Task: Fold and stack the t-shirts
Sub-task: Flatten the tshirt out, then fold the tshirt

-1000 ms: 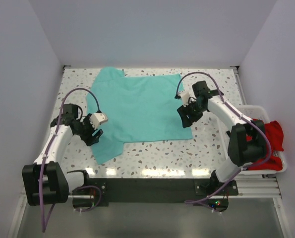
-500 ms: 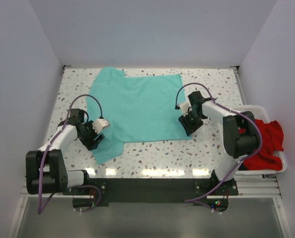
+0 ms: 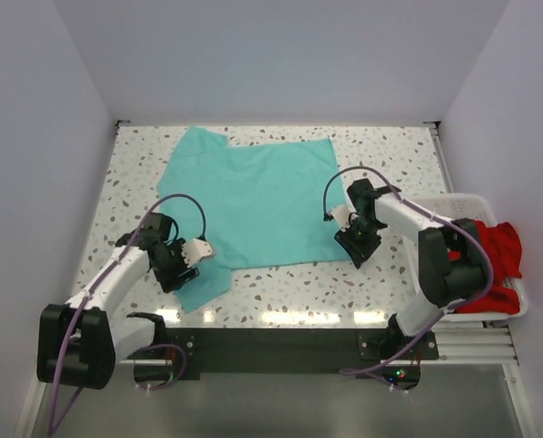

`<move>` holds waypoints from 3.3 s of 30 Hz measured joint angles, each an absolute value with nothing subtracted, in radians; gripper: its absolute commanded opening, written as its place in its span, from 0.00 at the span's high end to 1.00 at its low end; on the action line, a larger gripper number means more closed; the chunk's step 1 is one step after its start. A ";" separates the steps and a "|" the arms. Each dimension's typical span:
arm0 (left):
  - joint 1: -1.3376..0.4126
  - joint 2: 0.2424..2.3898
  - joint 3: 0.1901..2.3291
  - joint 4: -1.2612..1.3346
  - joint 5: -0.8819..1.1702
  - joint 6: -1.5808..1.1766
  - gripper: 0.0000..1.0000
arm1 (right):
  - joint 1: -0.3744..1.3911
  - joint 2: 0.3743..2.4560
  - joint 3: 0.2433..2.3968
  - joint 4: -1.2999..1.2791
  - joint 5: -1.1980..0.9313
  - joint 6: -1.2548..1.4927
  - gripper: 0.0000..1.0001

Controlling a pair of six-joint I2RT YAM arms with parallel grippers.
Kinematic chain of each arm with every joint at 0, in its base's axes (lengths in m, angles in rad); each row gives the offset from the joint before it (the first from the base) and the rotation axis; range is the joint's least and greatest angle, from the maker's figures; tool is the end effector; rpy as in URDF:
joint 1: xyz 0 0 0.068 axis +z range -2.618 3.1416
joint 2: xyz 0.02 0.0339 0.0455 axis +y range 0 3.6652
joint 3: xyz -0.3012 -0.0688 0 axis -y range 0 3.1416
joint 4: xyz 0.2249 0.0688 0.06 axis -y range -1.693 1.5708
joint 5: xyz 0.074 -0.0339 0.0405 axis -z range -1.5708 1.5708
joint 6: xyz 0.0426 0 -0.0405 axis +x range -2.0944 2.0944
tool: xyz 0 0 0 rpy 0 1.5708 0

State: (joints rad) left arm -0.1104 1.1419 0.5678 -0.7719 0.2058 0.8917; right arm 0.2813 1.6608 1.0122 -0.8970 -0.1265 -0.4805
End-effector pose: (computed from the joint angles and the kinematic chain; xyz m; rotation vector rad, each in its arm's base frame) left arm 0.1401 -0.0243 0.2029 1.3993 2.4859 -0.1498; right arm 0.2535 0.0789 0.2092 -1.1540 2.8751 0.1914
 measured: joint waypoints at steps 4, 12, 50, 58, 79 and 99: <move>-0.112 1.100 0.623 -0.857 0.215 0.904 0.33 | 0.281 1.610 1.087 -1.018 -0.160 -0.492 0.60; -0.112 1.246 0.802 -0.734 0.244 0.764 0.33 | 0.282 1.729 1.299 -0.962 -0.206 -0.423 0.68; -0.090 1.297 0.905 -0.867 0.310 0.788 0.24 | 0.308 1.735 1.417 -1.199 -0.261 -0.530 0.65; 0.000 1.563 1.389 -0.607 0.455 0.560 0.24 | 0.150 1.952 1.787 -0.914 -0.251 -0.297 0.62; 0.068 2.136 1.798 -0.382 0.445 0.248 0.24 | 0.117 2.411 2.085 -0.601 -0.097 -0.147 0.51; 0.071 2.449 2.045 -0.436 0.354 0.180 0.28 | 0.117 2.447 2.086 -0.571 -0.147 -0.214 0.92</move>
State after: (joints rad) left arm 0.0711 2.4493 2.0445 -0.4362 0.3542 0.1802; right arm 0.1165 2.4466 2.0865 -0.5713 -0.1471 -0.2142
